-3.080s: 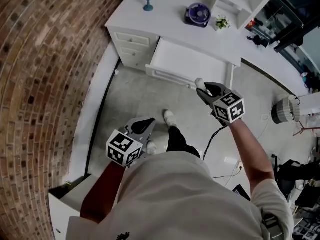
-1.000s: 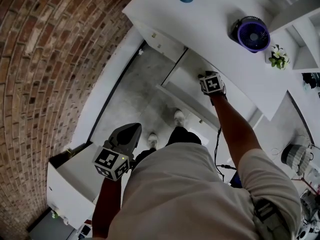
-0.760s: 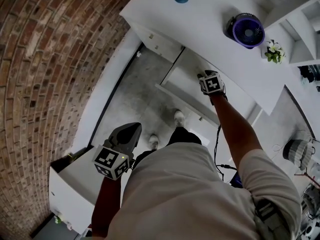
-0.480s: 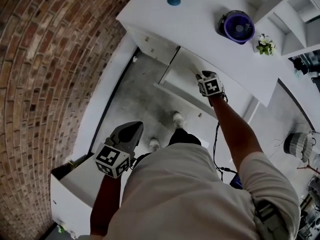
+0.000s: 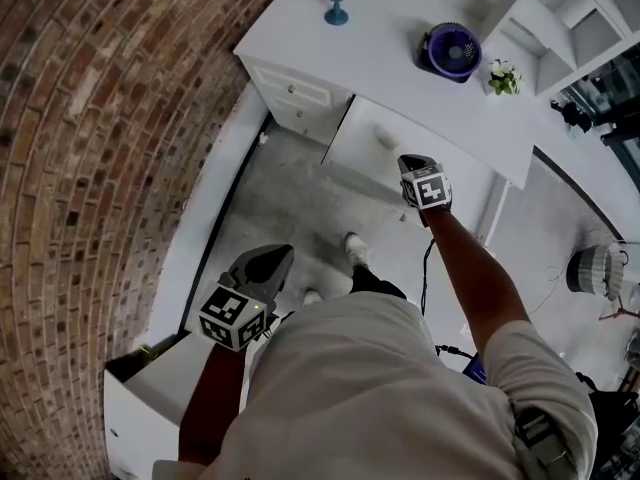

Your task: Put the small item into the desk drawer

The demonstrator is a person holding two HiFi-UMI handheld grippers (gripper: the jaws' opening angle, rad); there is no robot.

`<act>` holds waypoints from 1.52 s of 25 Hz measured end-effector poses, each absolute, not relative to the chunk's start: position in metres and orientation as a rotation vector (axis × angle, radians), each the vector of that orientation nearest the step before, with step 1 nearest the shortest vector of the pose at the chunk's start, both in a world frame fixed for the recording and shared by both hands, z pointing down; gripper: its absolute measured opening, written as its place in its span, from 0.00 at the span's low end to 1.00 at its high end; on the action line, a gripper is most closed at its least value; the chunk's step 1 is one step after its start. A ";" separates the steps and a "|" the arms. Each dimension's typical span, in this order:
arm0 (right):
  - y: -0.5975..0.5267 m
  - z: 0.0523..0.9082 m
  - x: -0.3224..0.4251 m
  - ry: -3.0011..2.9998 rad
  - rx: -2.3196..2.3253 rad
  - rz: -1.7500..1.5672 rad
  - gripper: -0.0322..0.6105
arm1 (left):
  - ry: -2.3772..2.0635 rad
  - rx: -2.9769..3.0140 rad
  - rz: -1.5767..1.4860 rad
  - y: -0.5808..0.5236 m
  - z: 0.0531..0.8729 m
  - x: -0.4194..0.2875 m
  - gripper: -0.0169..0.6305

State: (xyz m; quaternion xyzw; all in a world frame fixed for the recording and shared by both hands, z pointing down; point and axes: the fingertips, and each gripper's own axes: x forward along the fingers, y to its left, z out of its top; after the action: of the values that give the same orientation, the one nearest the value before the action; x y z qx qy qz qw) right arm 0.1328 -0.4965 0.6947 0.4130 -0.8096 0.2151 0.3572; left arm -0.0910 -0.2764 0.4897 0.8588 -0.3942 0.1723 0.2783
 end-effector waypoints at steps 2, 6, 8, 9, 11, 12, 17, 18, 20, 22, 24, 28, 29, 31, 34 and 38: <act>-0.482 0.680 0.128 -2.115 1.088 0.559 0.07 | -1.039 2.327 0.458 -0.268 0.488 -0.095 0.04; -0.446 0.655 0.119 -2.153 1.130 0.600 0.07 | -1.000 2.371 0.461 -0.252 0.484 -0.108 0.04; -0.423 0.646 0.113 -2.167 1.142 0.622 0.07 | -0.983 2.389 0.471 -0.242 0.484 -0.115 0.04; -0.411 0.643 0.111 -2.176 1.145 0.633 0.07 | -0.975 2.399 0.475 -0.237 0.484 -0.117 0.04; -0.387 0.634 0.103 -2.199 1.139 0.646 0.07 | -0.959 2.420 0.477 -0.226 0.484 -0.121 0.04; -0.374 0.629 0.098 -2.213 1.130 0.649 0.07 | -0.952 2.428 0.475 -0.220 0.484 -0.123 0.04; -0.313 0.602 0.075 -2.283 1.064 0.602 0.07 | -0.919 2.434 0.448 -0.187 0.483 -0.134 0.04; -0.300 0.597 0.070 -2.296 1.047 0.593 0.07 | -0.915 2.433 0.448 -0.180 0.484 -0.136 0.04; -0.275 0.590 0.062 -2.319 1.011 0.589 0.07 | -0.914 2.433 0.455 -0.166 0.487 -0.141 0.04; -0.251 0.583 0.055 -2.341 0.972 0.579 0.07 | -0.920 2.433 0.455 -0.155 0.488 -0.144 0.04; -0.229 0.572 0.046 -2.366 0.937 0.565 0.07 | -0.930 2.434 0.449 -0.144 0.488 -0.148 0.04; -0.186 0.560 0.029 -2.405 0.861 0.550 0.07 | -0.949 2.414 0.442 -0.122 0.490 -0.153 0.04; -0.178 0.556 0.025 -2.417 0.850 0.548 0.07 | -0.950 2.410 0.443 -0.117 0.491 -0.154 0.04; -0.163 0.548 0.019 -2.441 0.834 0.544 0.07 | -0.944 2.411 0.452 -0.109 0.492 -0.153 0.04; -0.143 0.538 0.013 -2.468 0.814 0.529 0.07 | -0.929 2.427 0.469 -0.099 0.491 -0.151 0.04; -0.124 0.525 0.010 -2.490 0.814 0.516 0.07 | -0.906 2.446 0.468 -0.087 0.490 -0.146 0.04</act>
State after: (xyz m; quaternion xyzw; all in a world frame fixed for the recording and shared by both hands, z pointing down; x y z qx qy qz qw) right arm 0.0097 -0.1238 0.5250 0.2966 -0.9067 0.1879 0.2337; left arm -0.1455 -0.0874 0.4896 0.8952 -0.3317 0.1712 0.2434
